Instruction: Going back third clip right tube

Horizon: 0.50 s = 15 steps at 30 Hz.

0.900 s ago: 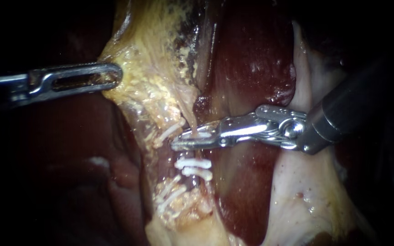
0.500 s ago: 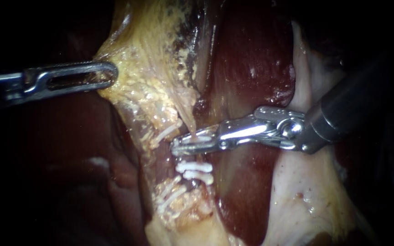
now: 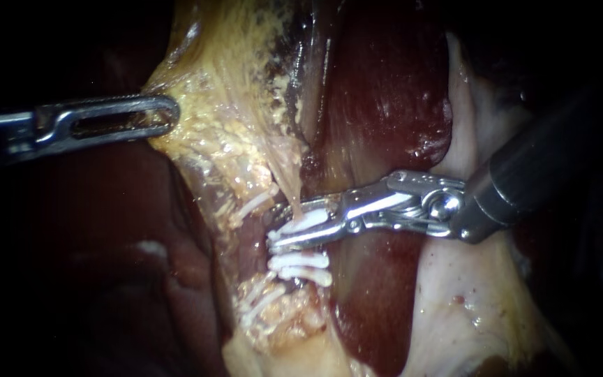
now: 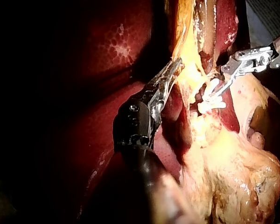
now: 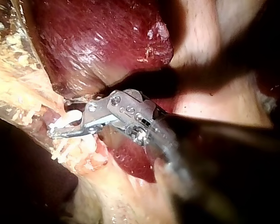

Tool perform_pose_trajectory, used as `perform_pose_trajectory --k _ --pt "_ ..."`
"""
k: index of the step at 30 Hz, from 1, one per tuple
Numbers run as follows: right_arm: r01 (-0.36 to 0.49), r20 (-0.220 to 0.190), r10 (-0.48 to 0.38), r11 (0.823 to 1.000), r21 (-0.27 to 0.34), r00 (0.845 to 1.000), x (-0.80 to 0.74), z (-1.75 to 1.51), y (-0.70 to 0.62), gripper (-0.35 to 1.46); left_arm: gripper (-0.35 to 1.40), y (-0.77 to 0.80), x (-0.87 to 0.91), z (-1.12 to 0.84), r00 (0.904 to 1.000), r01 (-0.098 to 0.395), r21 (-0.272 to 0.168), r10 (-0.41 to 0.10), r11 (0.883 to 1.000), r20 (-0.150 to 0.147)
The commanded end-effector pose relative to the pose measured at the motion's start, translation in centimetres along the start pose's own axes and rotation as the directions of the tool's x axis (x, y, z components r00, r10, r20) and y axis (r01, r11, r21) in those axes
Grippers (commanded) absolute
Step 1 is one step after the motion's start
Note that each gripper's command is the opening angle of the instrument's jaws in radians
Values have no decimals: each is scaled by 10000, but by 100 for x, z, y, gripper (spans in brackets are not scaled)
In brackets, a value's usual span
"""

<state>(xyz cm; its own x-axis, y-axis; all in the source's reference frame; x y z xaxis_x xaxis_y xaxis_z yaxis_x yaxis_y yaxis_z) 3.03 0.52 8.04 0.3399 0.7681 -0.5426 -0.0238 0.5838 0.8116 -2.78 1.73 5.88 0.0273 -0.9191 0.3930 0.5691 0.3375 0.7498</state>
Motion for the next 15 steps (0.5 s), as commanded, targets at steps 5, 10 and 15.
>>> perform_pose_trajectory --k 5,10,15 --pt "376 98 -378 9990 222 9992 -1 0 -6 60 -35 1 -1 -2 10000 2 -50 -2 10000 24" --pt "689 218 -702 9960 569 9973 -1 2 -19 60 -35 2 -1 -2 10000 7 -64 -7 10000 29" --pt "863 164 -871 9953 437 9961 2 5 -22 60 -35 3 -1 -3 10000 11 -75 -11 10000 34"
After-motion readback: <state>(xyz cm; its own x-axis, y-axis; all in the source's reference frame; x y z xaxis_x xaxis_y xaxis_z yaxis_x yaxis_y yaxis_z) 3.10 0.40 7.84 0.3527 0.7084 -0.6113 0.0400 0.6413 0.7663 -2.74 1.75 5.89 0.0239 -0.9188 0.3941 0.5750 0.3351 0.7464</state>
